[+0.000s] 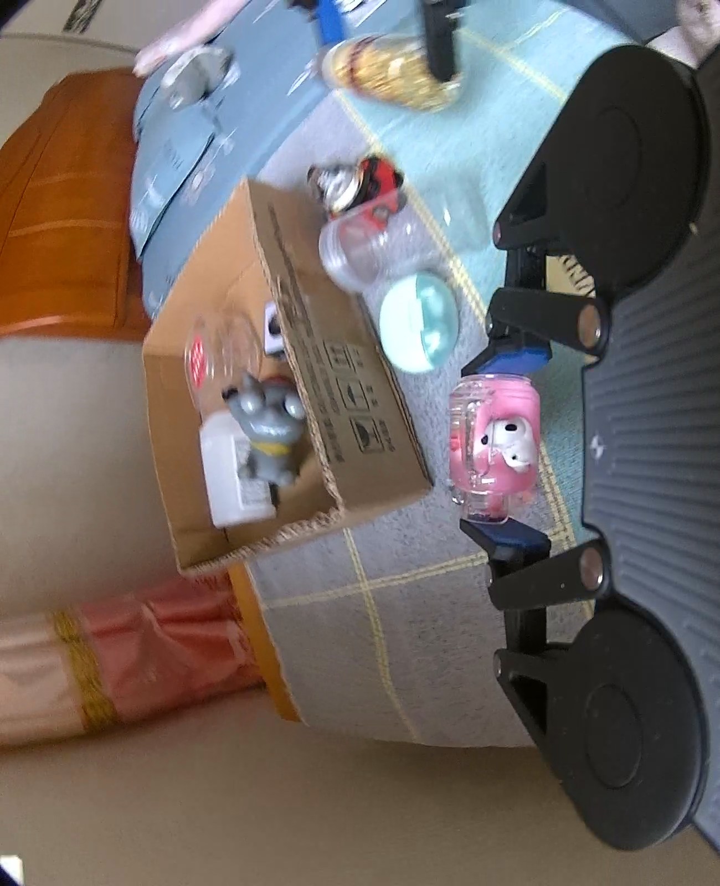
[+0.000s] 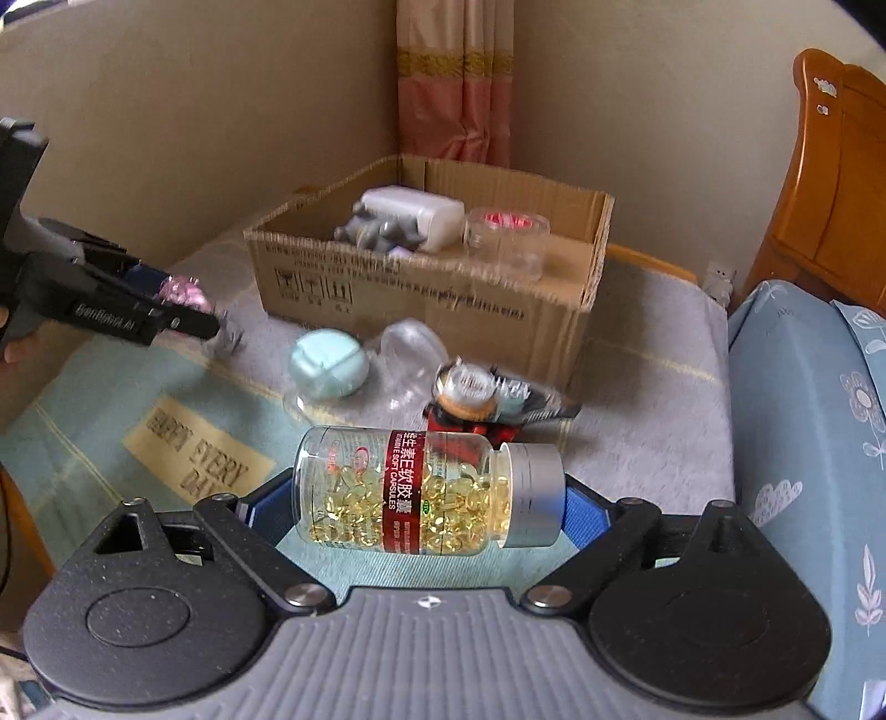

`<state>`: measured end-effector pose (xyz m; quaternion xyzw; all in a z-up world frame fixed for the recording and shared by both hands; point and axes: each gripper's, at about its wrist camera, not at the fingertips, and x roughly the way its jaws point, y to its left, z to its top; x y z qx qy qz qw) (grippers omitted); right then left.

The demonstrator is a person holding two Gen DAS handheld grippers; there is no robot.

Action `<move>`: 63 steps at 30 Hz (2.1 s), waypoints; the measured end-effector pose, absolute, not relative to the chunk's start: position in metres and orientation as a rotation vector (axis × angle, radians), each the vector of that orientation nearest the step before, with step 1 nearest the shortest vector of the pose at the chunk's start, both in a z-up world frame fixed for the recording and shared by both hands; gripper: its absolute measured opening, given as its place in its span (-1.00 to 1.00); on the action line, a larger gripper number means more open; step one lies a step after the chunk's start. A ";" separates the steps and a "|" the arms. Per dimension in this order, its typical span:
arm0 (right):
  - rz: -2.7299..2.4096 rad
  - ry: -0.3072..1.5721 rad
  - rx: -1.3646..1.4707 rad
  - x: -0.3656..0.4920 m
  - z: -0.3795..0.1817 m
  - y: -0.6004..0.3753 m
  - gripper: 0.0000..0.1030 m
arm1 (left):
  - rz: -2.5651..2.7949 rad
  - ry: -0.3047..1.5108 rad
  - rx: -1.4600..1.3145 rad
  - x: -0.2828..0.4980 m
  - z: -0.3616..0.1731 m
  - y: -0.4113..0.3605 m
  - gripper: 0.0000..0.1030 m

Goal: Organize rigid objects
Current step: 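Carry both items over the box and open both tools to drop them in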

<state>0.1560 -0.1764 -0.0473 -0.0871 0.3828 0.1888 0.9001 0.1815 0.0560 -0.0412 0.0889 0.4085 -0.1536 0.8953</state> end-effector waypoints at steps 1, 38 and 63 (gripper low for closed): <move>0.396 0.787 -0.175 0.157 -0.043 -0.179 0.87 | -0.330 0.850 0.190 0.180 -0.037 0.056 -0.04; 0.390 0.675 -0.128 0.292 0.006 -0.171 1.00 | -0.354 0.747 0.214 0.333 0.056 -0.013 -0.04; 0.403 0.687 -0.136 0.252 0.005 -0.181 1.00 | -0.212 0.780 0.174 0.373 0.027 0.000 0.87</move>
